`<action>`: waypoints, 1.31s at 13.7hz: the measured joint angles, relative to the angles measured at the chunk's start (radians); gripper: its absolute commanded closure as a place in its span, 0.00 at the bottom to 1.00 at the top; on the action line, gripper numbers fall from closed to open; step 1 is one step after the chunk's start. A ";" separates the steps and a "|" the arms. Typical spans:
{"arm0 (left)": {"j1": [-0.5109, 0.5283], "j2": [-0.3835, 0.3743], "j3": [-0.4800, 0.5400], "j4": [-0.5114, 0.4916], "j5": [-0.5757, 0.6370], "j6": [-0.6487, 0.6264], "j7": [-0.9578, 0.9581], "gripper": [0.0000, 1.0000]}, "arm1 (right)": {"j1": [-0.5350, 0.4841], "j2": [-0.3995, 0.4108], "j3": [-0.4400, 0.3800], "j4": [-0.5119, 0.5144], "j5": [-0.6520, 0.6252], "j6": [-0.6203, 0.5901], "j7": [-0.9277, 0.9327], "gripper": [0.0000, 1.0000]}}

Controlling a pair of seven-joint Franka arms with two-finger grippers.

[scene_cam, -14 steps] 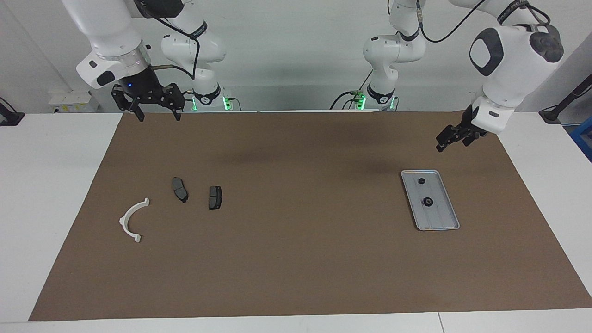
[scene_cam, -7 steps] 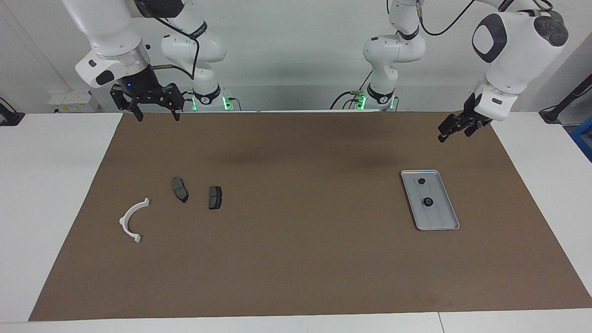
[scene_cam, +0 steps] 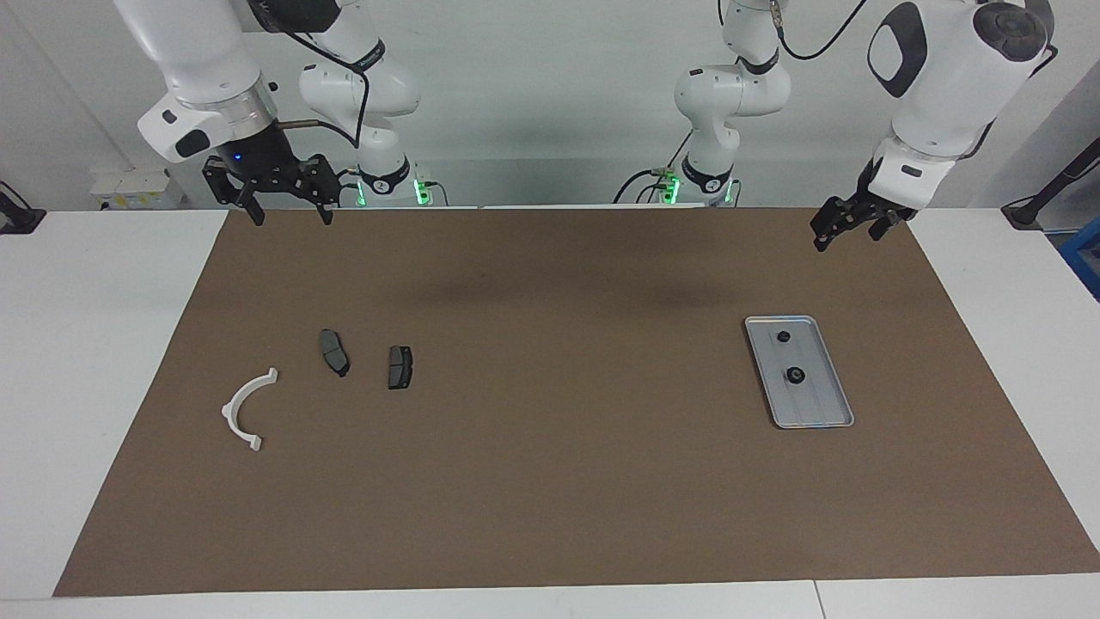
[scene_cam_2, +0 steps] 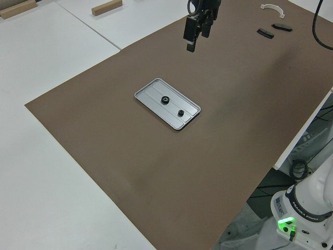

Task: Pick bearing gear from pile to tray

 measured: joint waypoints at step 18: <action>0.009 0.002 0.006 0.003 -0.001 -0.006 0.000 0.00 | 0.000 0.000 0.000 0.000 0.000 0.015 0.000 0.00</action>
